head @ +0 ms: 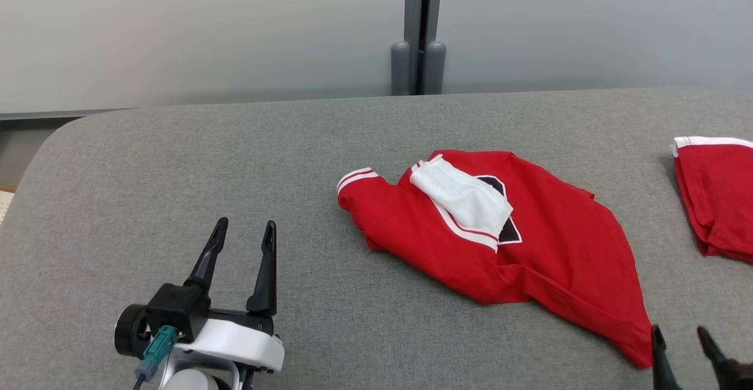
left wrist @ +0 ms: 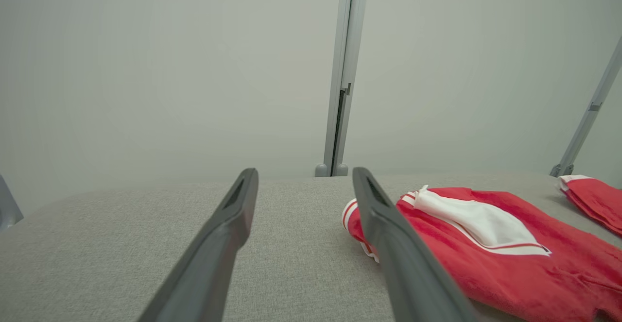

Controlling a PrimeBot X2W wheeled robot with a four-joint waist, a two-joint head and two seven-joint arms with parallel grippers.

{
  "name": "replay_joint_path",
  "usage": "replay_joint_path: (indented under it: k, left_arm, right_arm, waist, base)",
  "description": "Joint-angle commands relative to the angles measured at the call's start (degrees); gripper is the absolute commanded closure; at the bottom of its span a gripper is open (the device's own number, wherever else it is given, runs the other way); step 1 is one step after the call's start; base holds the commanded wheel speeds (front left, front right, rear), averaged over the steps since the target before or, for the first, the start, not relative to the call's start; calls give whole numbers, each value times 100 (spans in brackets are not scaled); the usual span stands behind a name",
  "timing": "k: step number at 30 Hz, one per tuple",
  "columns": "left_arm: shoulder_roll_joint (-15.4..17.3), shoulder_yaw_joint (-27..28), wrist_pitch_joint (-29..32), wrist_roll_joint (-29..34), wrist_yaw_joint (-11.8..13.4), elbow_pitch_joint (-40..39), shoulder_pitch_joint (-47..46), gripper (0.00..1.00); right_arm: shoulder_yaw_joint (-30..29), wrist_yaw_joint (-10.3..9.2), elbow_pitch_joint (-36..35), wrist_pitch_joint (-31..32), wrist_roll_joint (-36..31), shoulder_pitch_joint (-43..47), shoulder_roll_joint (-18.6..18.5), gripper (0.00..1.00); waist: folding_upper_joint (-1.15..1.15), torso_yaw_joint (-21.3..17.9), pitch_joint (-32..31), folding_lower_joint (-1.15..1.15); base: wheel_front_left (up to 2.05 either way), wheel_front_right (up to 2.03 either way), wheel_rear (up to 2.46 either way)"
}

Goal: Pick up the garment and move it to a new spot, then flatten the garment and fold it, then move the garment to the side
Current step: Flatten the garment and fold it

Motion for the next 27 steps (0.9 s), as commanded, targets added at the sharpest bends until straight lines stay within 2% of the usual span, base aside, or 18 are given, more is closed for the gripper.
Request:
replay_joint_path:
  k: [1, 6, 10, 14, 23, 27]
  left_arm:
    - [19, 12, 1, 39, -28, 7, -67, 0]
    - [21, 0, 0, 66, -40, 32, -41, 0]
    - [20, 10, 0, -5, -16, -14, -54, 0]
    - [21, -63, 1, -45, -53, -66, -110, 0]
    - [18, -198, 1, -90, -28, -113, -135, 0]
    - [19, -310, 1, -144, -39, -97, -236, 0]
  right_arm:
    - [-39, -2, -34, -98, -6, -191, -11, 0]
    - [111, -1, -150, -487, 111, -781, 52, 0]
    - [522, -1, -277, -645, 388, -1287, 72, 0]
    - [1016, -1, -136, -727, 359, -1746, 32, 0]
    - [1580, -2, 812, -751, 325, -2480, -127, 0]
    - [1661, -2, 1274, -480, 653, -3005, -243, 0]
  waist:
    - [0, -9, -7, 0]
    - [0, 29, -44, 0]
    - [0, 132, -33, 0]
    - [0, 336, 37, 0]
    - [0, 853, 331, 0]
    - [0, 1110, 543, 0]
  base:
    - [0, 0, 0]
    - [0, 0, 0]
    - [0, 0, 0]
    - [0, 0, 0]
    - [0, 0, 0]
    - [0, 0, 0]
